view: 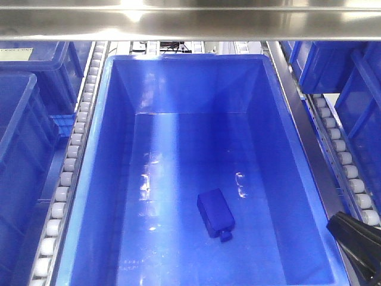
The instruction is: Pour parts from conveyor to right shelf
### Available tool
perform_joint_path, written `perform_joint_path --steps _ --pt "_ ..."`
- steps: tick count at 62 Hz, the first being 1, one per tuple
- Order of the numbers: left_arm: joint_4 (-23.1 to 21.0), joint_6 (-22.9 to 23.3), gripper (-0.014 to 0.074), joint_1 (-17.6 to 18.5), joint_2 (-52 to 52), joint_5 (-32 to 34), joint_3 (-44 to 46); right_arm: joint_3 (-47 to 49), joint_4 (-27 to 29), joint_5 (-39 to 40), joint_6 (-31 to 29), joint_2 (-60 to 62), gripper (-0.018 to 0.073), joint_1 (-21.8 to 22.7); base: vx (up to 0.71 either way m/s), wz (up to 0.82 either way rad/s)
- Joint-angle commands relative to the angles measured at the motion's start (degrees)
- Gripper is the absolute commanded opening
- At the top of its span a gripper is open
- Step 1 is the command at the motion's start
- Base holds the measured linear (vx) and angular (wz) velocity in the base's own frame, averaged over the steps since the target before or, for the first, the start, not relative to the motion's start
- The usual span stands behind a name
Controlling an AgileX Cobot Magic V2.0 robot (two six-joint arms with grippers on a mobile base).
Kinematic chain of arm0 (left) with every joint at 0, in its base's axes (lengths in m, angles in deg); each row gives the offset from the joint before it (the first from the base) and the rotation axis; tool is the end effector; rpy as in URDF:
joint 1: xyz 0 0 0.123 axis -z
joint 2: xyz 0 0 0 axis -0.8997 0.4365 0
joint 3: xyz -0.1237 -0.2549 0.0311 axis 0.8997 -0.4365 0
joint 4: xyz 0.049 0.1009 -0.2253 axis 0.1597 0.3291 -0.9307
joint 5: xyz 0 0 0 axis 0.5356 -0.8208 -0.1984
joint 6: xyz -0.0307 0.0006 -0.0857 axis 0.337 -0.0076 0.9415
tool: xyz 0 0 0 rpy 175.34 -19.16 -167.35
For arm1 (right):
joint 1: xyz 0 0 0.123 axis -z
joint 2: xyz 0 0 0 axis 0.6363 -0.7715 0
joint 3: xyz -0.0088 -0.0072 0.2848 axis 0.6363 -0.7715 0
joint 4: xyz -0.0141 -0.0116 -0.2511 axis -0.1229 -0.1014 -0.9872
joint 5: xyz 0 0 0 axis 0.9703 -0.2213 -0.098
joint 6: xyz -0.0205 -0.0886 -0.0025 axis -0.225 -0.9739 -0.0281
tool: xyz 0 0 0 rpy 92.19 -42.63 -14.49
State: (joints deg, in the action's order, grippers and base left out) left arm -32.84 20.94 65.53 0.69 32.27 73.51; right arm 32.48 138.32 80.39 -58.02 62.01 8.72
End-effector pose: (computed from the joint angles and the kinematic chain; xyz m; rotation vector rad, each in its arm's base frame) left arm 0.0564 -0.0015 0.2014 0.0450 1.5330 0.0075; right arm 0.0729 0.0449 0.2409 -0.4440 1.6074 0.4267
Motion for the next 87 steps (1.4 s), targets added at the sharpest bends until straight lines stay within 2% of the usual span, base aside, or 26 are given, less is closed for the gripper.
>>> perform_joint_path --steps 1,44,48,52,58,67,73,77,83,87 --pt "0.00 0.49 -0.0006 0.09 -0.72 4.43 -1.77 1.57 2.10 -1.00 -0.62 -0.86 -0.0010 0.29 0.00 0.00" --pt "0.00 0.49 -0.0006 0.09 -0.72 4.43 -1.77 1.57 2.03 -1.11 -0.56 -0.86 -0.0010 0.29 0.00 0.00" --pt "0.00 0.49 -0.0006 0.09 -0.72 4.43 -1.77 1.57 0.52 -1.64 1.15 0.17 -0.0010 0.29 0.00 0.00" --pt "0.00 0.49 -0.0006 0.09 -0.72 4.43 -1.77 1.57 -6.21 -2.20 5.90 1.79 -0.0010 0.29 0.00 0.00" --pt "0.00 0.49 -0.0006 0.09 -0.72 4.43 -1.77 1.57 -23.86 -3.33 20.46 3.76 -0.0010 0.29 0.00 0.00" --pt "0.00 0.49 -0.0006 0.09 -0.72 4.43 -1.77 1.57 -53.98 -3.61 53.97 7.06 -0.0010 0.29 0.00 0.00" --pt "0.00 0.49 -0.0006 0.09 -0.72 4.43 -1.77 1.57 -77.35 -5.73 77.38 9.80 -0.0010 0.29 0.00 0.00" --pt "0.00 0.49 -0.0006 0.09 -0.72 4.43 -1.77 1.57 -89.08 -8.48 89.40 11.37 -0.0010 0.29 0.00 0.00" --pt "0.00 0.49 -0.0006 0.09 -0.72 4.43 -1.77 1.57 -100.99 -12.45 101.75 13.97 -0.0010 0.68 0.00 0.00" --pt "0.00 0.49 -0.0006 0.09 -0.72 4.43 -1.77 1.57 -103.05 -13.78 103.99 15.80 -0.0010 2.85 0.00 0.00"
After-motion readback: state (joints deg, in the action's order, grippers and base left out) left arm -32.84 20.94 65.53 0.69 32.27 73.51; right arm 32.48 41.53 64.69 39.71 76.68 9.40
